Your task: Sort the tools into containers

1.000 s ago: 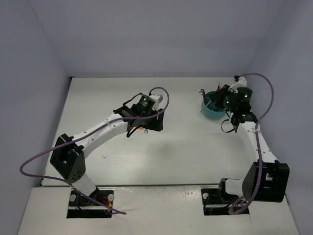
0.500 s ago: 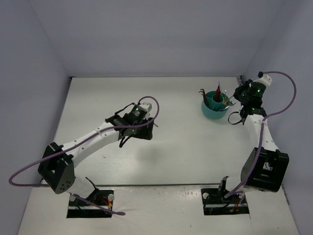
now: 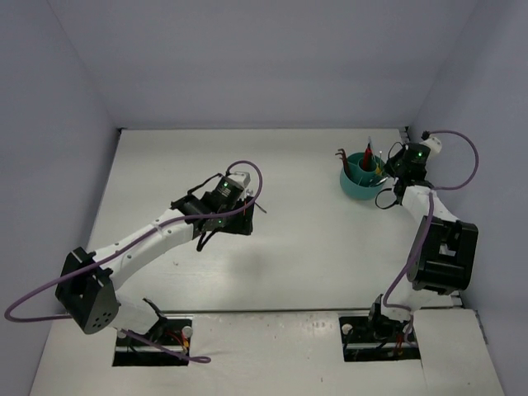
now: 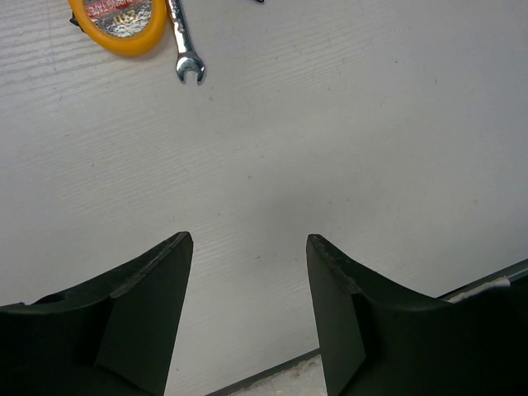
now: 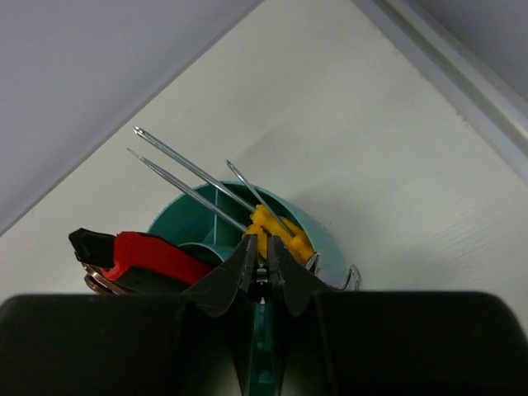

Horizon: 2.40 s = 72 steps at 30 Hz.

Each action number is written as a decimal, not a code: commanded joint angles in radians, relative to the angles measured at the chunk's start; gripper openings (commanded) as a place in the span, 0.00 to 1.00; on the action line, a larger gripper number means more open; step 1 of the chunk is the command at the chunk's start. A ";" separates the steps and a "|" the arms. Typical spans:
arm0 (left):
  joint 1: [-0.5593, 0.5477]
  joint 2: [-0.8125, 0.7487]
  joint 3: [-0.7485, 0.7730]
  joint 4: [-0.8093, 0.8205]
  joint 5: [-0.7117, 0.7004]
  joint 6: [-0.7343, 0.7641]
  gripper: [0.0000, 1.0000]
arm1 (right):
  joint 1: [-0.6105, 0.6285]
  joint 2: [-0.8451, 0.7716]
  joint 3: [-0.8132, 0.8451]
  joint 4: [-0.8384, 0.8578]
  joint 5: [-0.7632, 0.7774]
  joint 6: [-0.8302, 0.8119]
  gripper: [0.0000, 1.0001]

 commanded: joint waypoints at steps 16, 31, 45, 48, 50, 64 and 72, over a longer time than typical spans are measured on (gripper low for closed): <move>0.028 0.203 0.197 -0.072 -0.093 -0.085 0.53 | 0.034 -0.204 0.073 -0.142 0.038 -0.121 0.50; 0.120 0.595 0.451 -0.124 -0.050 -0.087 0.40 | 0.138 -0.538 -0.156 -0.289 -0.148 -0.048 0.55; 0.165 0.748 0.611 -0.139 -0.042 -0.043 0.40 | 0.159 -0.574 -0.179 -0.355 -0.179 -0.070 0.57; 0.164 0.753 0.610 -0.138 -0.035 -0.052 0.40 | 0.161 -0.572 -0.180 -0.358 -0.183 -0.072 0.57; 0.162 0.751 0.597 -0.138 -0.036 -0.060 0.40 | 0.163 -0.574 -0.185 -0.360 -0.185 -0.071 0.57; 0.090 0.751 0.474 -0.149 0.000 -0.032 0.00 | 0.178 -0.598 -0.186 -0.386 -0.192 -0.071 0.59; -0.130 0.659 0.340 -0.150 -0.006 0.005 0.00 | 0.189 -0.608 -0.206 -0.404 -0.210 -0.076 0.60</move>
